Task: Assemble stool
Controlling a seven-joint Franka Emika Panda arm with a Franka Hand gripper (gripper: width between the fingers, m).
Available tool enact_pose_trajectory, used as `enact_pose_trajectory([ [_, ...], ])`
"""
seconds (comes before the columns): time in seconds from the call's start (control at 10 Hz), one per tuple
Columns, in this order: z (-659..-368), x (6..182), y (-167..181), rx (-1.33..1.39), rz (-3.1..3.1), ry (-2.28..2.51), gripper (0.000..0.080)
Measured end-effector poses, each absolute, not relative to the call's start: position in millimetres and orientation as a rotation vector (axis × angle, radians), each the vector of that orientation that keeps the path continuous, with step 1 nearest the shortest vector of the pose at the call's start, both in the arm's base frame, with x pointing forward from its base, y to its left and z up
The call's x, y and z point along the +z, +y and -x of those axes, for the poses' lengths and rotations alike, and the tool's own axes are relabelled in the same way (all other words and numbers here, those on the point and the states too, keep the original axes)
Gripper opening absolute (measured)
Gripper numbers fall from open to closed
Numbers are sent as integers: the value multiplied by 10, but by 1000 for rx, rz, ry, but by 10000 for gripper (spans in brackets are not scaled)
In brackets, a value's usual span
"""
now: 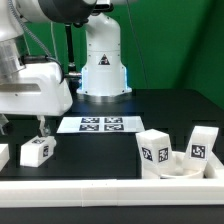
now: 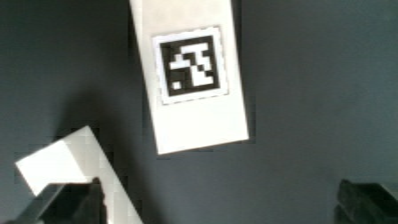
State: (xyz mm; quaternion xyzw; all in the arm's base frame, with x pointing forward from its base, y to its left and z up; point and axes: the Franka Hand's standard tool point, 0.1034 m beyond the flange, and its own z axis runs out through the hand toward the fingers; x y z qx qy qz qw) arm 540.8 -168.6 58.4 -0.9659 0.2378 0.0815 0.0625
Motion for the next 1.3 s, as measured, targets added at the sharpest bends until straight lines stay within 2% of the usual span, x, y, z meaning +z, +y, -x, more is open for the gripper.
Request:
enact_pose_trajectory([
  [0.2,-5354,577,-1662,308,2897,714,649],
  [1.0,-5187,489,-1614,1037,2597,591,649],
  [1.3,-5205,413,-1677,1093,2570,585,649],
])
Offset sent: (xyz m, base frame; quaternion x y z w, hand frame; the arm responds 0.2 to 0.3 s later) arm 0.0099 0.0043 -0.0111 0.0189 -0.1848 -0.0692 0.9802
